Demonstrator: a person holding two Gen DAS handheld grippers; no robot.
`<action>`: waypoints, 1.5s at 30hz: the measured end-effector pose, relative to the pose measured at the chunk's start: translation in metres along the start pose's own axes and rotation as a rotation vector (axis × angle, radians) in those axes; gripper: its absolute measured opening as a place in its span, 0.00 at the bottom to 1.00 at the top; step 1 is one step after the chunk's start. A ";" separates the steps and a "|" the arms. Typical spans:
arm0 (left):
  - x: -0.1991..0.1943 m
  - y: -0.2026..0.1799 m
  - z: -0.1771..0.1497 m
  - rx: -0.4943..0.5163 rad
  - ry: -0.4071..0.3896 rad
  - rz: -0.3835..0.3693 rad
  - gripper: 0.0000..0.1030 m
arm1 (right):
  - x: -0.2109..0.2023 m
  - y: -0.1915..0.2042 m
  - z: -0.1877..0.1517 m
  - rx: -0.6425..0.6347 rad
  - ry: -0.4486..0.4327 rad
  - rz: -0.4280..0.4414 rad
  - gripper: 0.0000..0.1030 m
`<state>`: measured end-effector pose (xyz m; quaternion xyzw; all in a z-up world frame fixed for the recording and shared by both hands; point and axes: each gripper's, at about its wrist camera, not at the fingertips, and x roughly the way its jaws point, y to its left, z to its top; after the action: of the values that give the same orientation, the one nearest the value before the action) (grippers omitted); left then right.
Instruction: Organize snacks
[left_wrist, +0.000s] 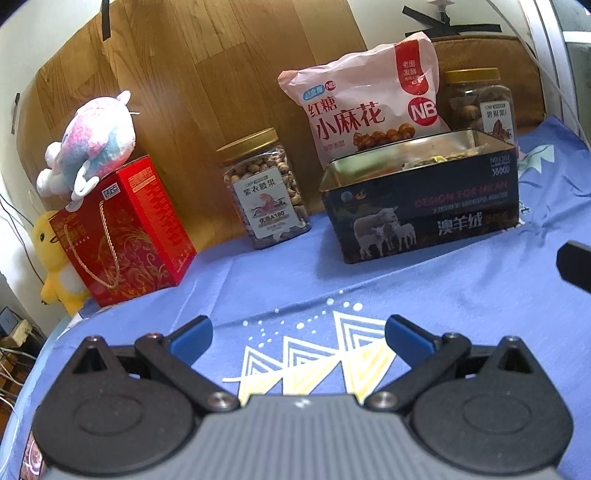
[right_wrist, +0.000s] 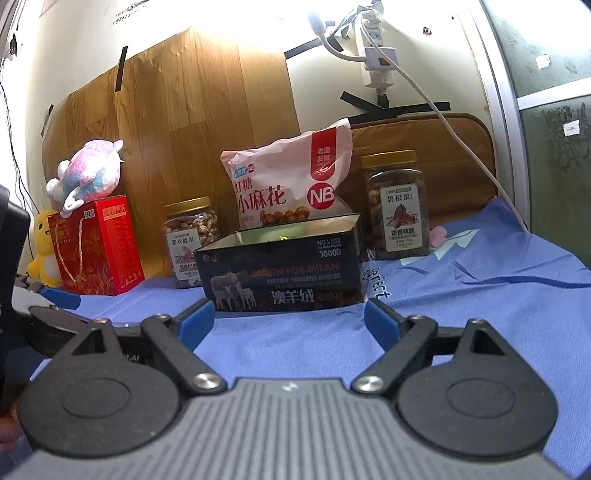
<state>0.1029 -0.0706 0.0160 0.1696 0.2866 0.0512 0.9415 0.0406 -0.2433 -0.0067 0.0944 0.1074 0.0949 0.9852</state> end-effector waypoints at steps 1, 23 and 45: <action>0.000 -0.001 -0.001 0.004 0.002 0.004 1.00 | 0.000 0.000 0.000 0.002 -0.001 0.000 0.88; 0.002 -0.009 -0.001 0.023 0.040 -0.040 1.00 | -0.002 -0.005 0.001 0.036 -0.016 -0.001 0.88; -0.002 0.001 0.001 -0.026 -0.012 0.025 1.00 | -0.003 -0.006 0.001 0.040 -0.023 -0.009 0.88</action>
<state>0.1013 -0.0702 0.0183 0.1611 0.2782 0.0659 0.9446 0.0386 -0.2498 -0.0064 0.1146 0.0982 0.0874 0.9847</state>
